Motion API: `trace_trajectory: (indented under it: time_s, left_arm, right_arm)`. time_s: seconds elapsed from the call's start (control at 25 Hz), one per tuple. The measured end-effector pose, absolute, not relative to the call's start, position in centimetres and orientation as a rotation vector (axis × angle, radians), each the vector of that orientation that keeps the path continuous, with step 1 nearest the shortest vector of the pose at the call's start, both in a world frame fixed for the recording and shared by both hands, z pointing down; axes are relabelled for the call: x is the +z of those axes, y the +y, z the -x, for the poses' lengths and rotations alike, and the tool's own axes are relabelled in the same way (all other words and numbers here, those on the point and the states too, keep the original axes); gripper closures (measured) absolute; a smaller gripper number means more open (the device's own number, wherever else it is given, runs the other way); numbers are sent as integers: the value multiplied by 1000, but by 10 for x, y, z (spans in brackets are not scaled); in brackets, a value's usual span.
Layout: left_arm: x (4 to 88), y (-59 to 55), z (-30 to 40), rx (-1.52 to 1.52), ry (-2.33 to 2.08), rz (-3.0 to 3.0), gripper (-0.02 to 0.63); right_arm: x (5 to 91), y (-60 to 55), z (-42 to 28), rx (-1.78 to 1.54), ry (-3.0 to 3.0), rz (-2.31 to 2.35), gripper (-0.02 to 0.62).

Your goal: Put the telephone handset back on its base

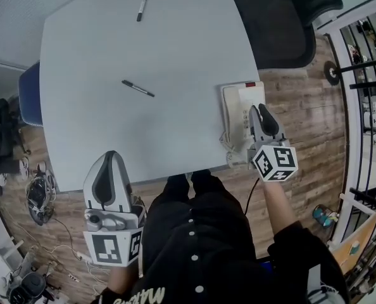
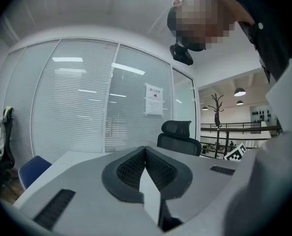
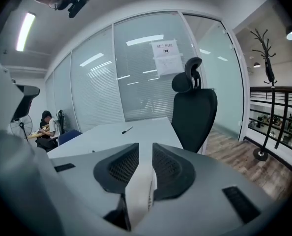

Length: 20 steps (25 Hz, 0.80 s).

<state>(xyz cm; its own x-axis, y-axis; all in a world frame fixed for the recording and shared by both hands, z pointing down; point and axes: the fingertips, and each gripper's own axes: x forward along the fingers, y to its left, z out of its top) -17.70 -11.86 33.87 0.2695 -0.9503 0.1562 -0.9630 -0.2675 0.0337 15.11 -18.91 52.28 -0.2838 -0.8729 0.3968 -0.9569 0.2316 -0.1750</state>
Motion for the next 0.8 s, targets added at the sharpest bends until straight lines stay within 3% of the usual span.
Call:
trace_trajectory:
  time_s: [0.08,0.24,0.8]
  left_arm:
    - [331,-120,177,123,-1831,-2421,592]
    - [316,-121,182,69,-1857,-2449,592]
    - [266,-132,212,-85,-1992,-2502,592]
  right_arm:
    - [500,-192,-153,519,-2316,-1753,532]
    - [454,-194,-151,433,-2393,-1787,554]
    - [313,-201,-129,121,-2614,-1820,563]
